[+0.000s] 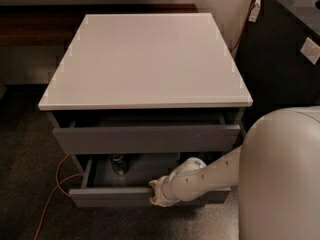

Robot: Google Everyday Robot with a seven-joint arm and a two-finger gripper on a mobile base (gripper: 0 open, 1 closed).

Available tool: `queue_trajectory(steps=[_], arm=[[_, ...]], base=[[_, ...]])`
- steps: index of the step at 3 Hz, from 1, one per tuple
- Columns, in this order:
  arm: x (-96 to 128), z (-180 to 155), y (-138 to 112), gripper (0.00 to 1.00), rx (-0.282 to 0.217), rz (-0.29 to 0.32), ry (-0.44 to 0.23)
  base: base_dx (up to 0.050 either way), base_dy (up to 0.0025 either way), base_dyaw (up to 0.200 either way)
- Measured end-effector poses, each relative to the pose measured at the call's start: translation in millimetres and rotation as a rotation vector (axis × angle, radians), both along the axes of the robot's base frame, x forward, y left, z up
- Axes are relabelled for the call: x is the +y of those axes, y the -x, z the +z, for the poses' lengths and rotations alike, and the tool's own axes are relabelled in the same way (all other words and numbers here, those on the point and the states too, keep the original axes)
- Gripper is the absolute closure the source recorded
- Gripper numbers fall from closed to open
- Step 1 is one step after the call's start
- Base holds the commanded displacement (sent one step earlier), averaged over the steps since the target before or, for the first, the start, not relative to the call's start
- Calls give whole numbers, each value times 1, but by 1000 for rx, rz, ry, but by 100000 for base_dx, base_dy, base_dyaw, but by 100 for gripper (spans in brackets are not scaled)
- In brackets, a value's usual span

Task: Pick green can from middle drawer and place on counter

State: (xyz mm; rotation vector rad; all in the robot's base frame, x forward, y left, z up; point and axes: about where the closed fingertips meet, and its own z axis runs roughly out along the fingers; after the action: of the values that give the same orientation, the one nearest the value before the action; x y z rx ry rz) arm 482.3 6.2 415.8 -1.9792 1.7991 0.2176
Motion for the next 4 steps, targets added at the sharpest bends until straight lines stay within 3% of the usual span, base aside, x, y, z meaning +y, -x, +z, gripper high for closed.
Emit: queue_trajectory(steps=[1, 4], arm=[[8, -4, 33, 100, 48, 31, -1], [11, -6, 45, 100, 72, 39, -1]], base=[[0, 0, 0], [0, 0, 0]])
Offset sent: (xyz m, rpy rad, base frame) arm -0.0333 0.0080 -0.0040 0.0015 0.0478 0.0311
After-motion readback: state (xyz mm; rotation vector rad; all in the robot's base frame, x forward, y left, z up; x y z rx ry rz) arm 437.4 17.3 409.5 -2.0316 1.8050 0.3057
